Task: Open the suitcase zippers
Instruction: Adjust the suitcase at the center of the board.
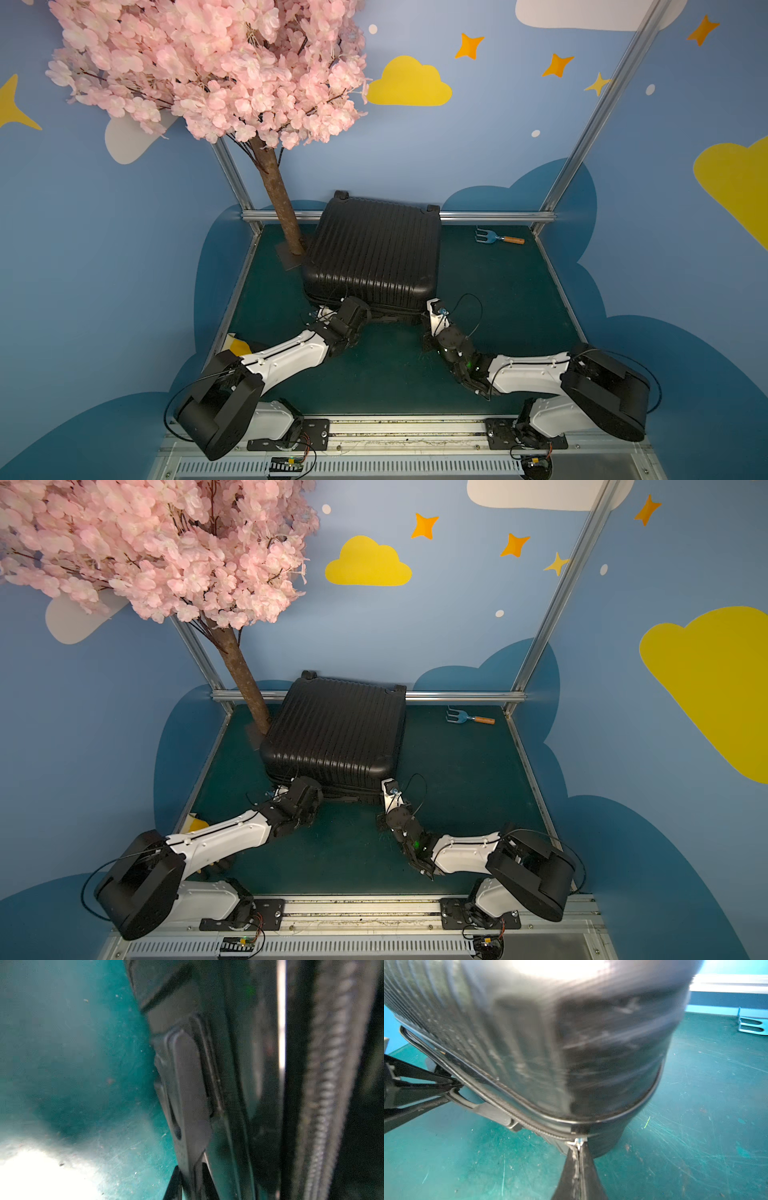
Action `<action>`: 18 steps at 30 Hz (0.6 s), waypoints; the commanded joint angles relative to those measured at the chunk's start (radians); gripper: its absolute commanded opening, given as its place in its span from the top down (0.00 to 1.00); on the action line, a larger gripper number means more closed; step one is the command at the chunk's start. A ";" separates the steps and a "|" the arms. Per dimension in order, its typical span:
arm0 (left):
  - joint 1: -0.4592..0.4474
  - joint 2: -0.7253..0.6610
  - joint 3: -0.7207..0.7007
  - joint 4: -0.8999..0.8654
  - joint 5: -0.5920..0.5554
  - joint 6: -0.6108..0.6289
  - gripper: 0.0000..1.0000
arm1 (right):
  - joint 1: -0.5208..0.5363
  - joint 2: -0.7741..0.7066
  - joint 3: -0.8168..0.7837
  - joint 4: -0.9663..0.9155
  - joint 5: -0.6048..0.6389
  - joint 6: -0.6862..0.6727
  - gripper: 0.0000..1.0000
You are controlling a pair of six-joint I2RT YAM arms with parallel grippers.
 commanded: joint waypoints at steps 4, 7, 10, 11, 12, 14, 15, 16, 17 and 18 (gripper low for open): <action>0.029 -0.022 -0.016 -0.247 -0.051 0.065 0.98 | -0.128 -0.075 -0.029 0.066 -0.284 -0.173 1.00; 0.037 -0.029 -0.008 -0.288 -0.053 0.081 0.98 | -0.189 -0.112 -0.032 0.021 -0.373 -0.220 1.00; 0.048 -0.040 0.003 -0.332 -0.054 0.096 0.98 | -0.263 -0.144 -0.028 -0.014 -0.459 -0.257 1.00; 0.050 -0.044 0.004 -0.342 -0.054 0.102 0.98 | -0.295 -0.152 -0.024 -0.024 -0.507 -0.256 1.00; 0.052 -0.046 0.005 -0.349 -0.053 0.105 0.98 | -0.320 -0.155 -0.019 -0.029 -0.546 -0.253 1.00; 0.056 -0.053 0.006 -0.362 -0.051 0.121 0.98 | -0.373 -0.158 -0.003 -0.038 -0.626 -0.253 1.00; 0.057 -0.055 0.007 -0.370 -0.051 0.124 0.98 | -0.393 -0.157 0.004 -0.039 -0.658 -0.252 1.00; 0.058 -0.057 0.007 -0.373 -0.048 0.131 0.98 | -0.420 -0.150 0.014 -0.038 -0.697 -0.252 1.00; 0.061 -0.059 0.005 -0.375 -0.044 0.142 0.98 | -0.442 -0.139 0.029 -0.040 -0.732 -0.255 1.00; 0.062 -0.061 0.006 -0.383 -0.043 0.148 0.98 | -0.455 -0.128 0.043 -0.044 -0.747 -0.258 1.00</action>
